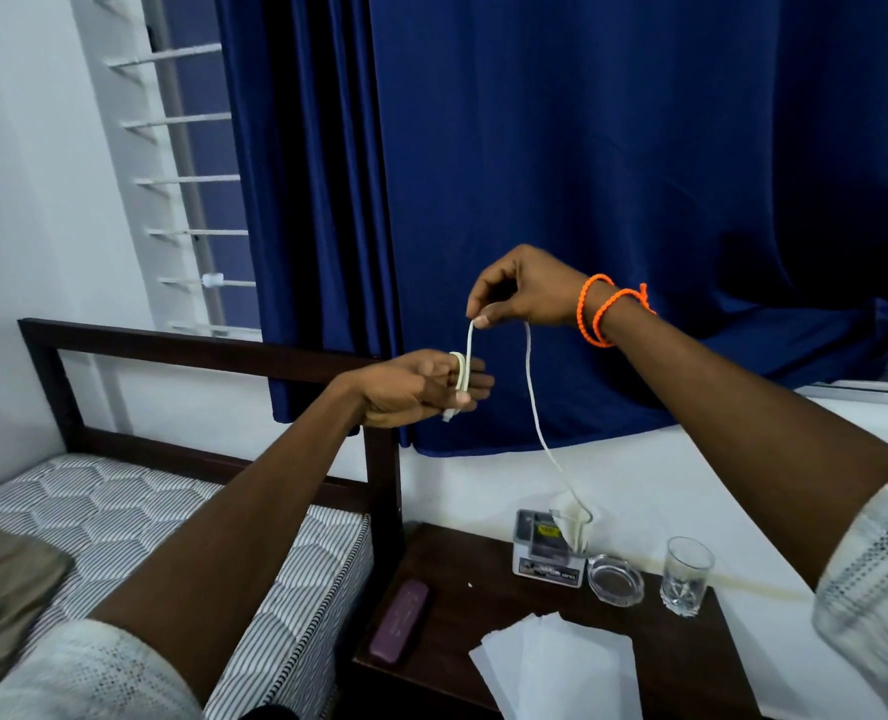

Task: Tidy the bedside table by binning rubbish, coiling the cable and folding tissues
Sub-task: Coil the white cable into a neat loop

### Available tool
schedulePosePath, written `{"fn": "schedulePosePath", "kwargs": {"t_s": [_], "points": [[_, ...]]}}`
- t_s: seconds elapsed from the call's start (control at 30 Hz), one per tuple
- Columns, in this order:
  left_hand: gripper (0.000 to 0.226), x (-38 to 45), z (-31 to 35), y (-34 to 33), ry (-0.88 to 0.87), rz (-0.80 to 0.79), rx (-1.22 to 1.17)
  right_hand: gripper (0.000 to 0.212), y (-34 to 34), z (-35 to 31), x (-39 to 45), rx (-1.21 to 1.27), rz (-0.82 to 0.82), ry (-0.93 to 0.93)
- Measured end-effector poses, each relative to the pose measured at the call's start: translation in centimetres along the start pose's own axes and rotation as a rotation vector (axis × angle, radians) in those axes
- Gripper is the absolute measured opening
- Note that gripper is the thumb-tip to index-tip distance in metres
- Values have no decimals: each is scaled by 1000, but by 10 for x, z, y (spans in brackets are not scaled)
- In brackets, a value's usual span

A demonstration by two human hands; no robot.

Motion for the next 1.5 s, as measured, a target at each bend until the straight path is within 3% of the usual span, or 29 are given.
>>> {"fn": "schedulePosePath", "kwargs": {"t_s": [0.27,0.47,0.67,0.87,1.0,1.23,1.5], "points": [[58,-14,21,-37,-97,-310,-252,12,-14,15,-10,158,21,-24],[57,-17,43,-40,-198,-376,-526,22,-35,24,-26,454,10,-90],[52,-2,59,-29,-349,-188,-687,28,-62,23,-32,681,-10,-215],[50,17,58,-4,-411,128,-646,8,-74,30,-38,614,-121,-327],[49,21,57,-1,-423,189,-631,8,-70,27,-41,653,-174,-379],[48,28,46,16,-411,377,-511,18,-43,34,-50,201,-223,-333],[47,28,31,8,-326,357,-15,14,-8,19,-48,-135,-275,-213]]}}
Point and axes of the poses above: each hand's wrist, its own x-axis towards the middle knuckle, its own y-axis out of the back of the hand, z = x × y, the point moved 7 cm from there along x, towards the middle knuckle, and after that the axes turned 9 degrees about z, right-handed, at the moved point
